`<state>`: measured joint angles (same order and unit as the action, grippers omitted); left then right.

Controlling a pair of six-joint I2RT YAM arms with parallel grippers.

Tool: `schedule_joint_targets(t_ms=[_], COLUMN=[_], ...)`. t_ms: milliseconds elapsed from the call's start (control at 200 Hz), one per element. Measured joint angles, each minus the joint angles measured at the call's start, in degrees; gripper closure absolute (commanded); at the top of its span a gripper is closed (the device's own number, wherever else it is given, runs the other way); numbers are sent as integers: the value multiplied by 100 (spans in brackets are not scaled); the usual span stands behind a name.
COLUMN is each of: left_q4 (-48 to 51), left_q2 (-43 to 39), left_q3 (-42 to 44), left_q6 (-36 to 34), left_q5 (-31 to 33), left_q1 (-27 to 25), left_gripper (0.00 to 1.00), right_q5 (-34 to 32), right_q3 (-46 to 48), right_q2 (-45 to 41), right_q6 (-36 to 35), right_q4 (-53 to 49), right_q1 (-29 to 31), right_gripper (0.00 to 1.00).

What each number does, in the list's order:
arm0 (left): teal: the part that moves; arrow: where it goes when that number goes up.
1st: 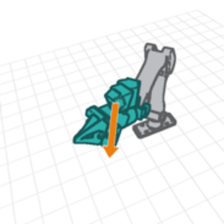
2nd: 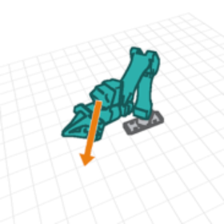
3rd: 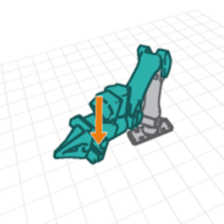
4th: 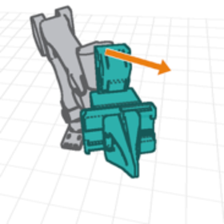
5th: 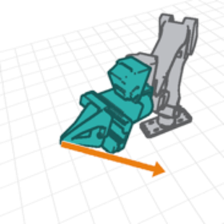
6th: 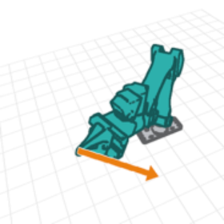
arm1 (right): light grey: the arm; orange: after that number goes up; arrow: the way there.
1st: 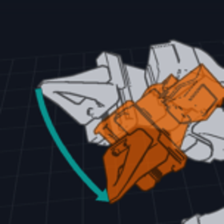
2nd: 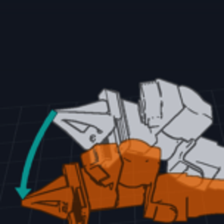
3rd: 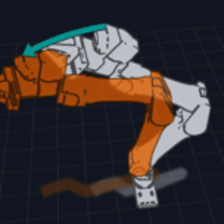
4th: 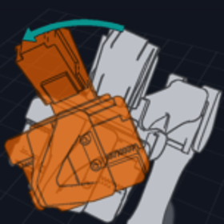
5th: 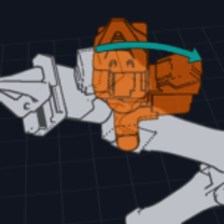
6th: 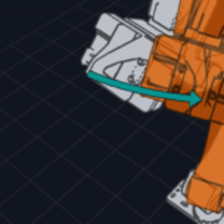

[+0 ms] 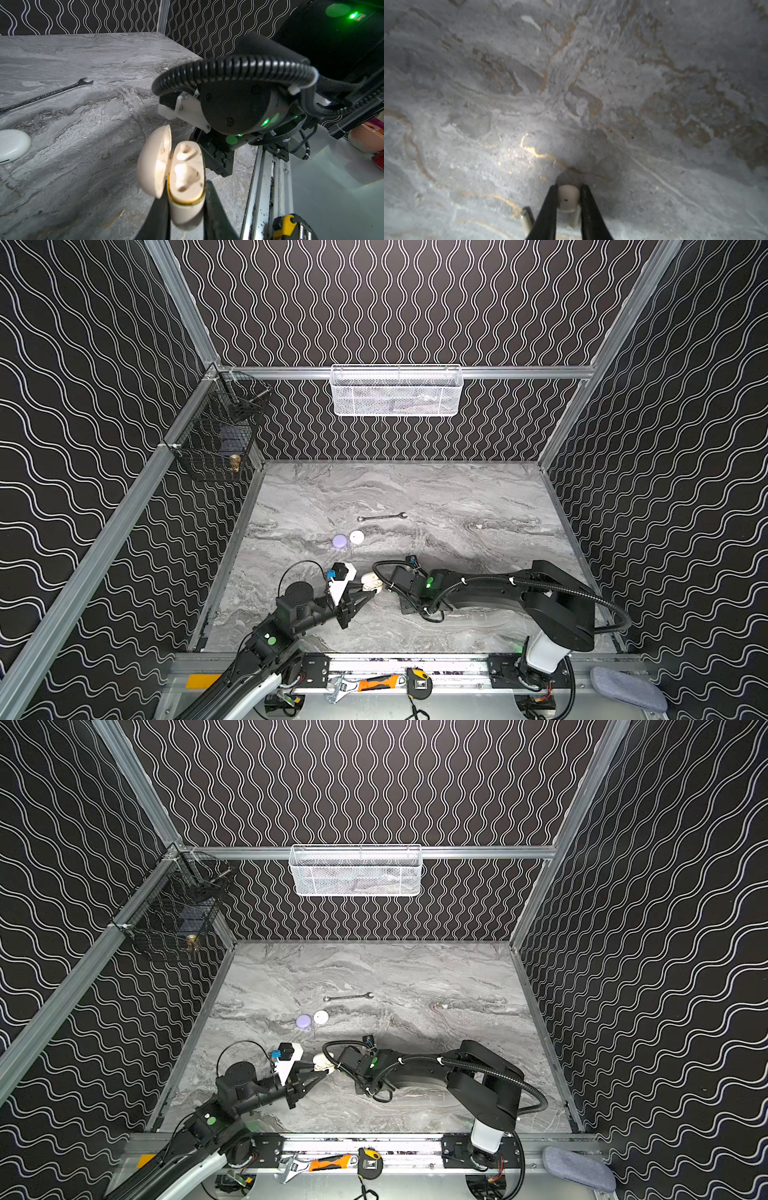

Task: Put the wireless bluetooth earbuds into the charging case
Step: 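Lower the right gripper to the table and grasp a cream earbud, then lift the earbud with the right gripper toward the open case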

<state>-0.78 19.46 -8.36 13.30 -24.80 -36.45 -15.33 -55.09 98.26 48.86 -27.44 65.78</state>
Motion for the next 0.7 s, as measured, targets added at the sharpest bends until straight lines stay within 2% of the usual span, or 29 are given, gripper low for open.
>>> schedule_joint_targets(t_ms=[190,405,490,701], left_q4=[-37,-468,-774,-1467], left_q2=[72,164,258,538], left_q3=[-61,-184,-227,-372], left_q6=[-7,-7,-7,-63], left_q5=[-28,-142,-216,-531], left_q1=[0,0,0,0], left_gripper=[100,100,100,100], right_q5=[-175,-846,-1255,-2039], right_q3=[7,-328,-474,-313], right_q2=[-595,-1539,-2009,-3027], right_q6=[63,44,-90,-944], right_q4=[-4,-24,105,1123], right_q1=[44,245,498,1032], right_gripper=[85,87,87,89])
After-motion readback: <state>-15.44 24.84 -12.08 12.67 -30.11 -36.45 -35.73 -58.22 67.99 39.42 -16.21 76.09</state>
